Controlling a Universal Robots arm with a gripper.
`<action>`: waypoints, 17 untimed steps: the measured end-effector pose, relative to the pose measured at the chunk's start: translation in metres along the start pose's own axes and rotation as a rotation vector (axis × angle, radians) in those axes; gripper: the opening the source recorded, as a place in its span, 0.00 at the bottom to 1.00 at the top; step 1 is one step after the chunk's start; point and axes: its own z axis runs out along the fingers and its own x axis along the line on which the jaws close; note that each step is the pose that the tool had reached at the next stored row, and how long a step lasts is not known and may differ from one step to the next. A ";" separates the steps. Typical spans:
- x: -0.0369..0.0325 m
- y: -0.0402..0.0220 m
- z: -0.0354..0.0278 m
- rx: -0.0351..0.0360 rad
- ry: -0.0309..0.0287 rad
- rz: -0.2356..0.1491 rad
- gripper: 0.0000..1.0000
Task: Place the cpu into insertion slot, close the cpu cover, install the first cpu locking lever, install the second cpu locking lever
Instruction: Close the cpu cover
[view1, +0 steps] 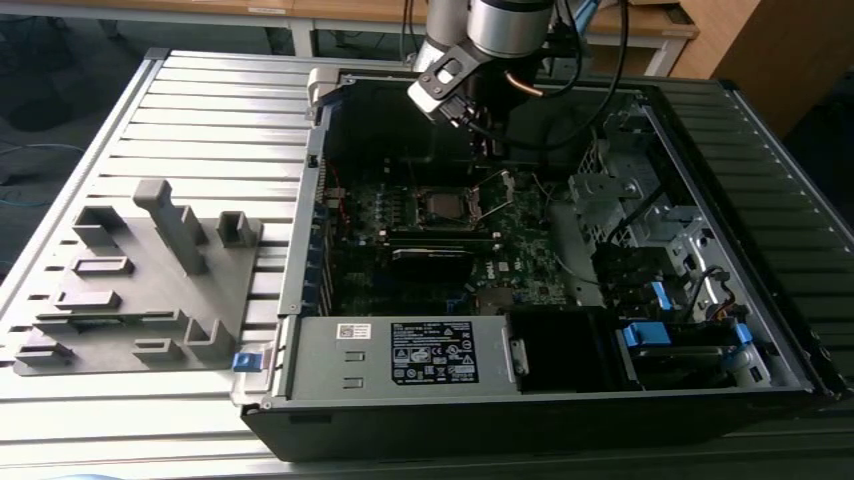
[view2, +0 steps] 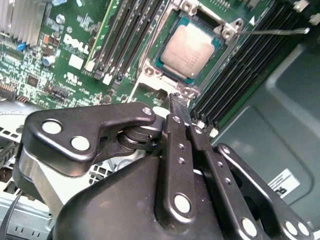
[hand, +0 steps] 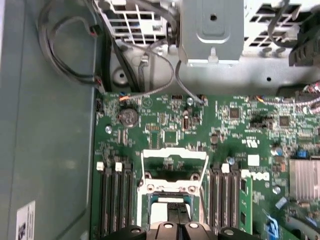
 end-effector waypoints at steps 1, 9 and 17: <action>0.0000 0.0021 0.0001 0.0000 0.0000 0.000 0.11; 0.0001 0.0164 0.0007 0.0000 -0.0001 0.000 0.11; 0.0001 0.0171 -0.0003 0.0000 0.0002 0.000 0.11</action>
